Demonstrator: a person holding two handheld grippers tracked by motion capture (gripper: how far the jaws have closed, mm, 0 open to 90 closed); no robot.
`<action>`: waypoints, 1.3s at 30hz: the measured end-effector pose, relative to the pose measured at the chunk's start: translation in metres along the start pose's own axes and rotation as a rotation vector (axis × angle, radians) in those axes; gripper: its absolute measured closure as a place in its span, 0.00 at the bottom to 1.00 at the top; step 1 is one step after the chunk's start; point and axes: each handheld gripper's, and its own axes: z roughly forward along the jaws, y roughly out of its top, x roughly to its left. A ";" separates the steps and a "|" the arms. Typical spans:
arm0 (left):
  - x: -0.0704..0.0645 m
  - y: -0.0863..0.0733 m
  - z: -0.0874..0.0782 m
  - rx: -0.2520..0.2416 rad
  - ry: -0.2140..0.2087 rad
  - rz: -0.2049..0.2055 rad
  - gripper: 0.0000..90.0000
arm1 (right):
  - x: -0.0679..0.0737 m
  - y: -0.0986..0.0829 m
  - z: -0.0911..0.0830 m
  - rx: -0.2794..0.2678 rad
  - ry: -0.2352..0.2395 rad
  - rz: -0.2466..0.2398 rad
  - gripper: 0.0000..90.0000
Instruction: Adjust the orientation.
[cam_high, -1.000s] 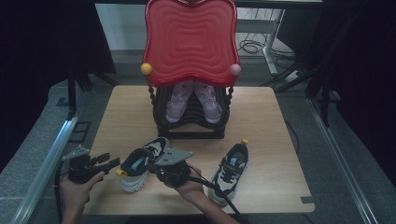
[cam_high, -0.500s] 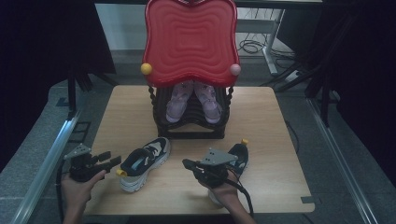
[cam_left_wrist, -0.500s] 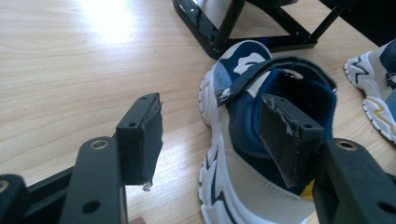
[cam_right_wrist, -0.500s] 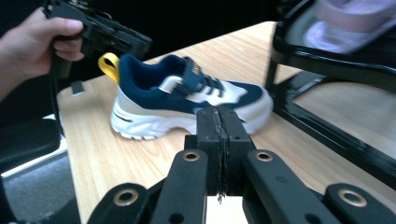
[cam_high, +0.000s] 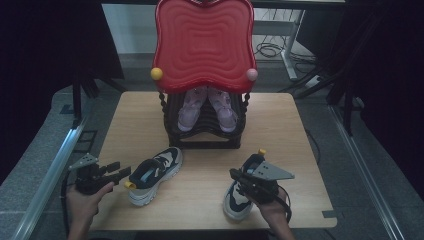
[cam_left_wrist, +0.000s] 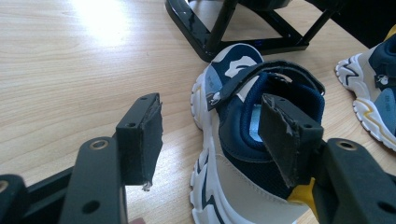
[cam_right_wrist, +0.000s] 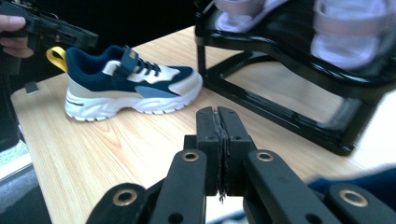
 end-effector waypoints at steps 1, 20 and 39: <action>0.000 0.000 0.000 -0.001 0.000 0.002 0.44 | -0.002 -0.003 -0.003 -0.006 -0.001 0.001 0.98; -0.002 -0.001 0.004 0.002 0.003 0.014 0.45 | -0.022 -0.034 -0.042 0.011 -0.045 0.036 0.99; 0.001 0.000 0.000 -0.001 0.016 0.015 0.45 | -0.021 -0.070 -0.050 0.090 -0.005 0.032 1.00</action>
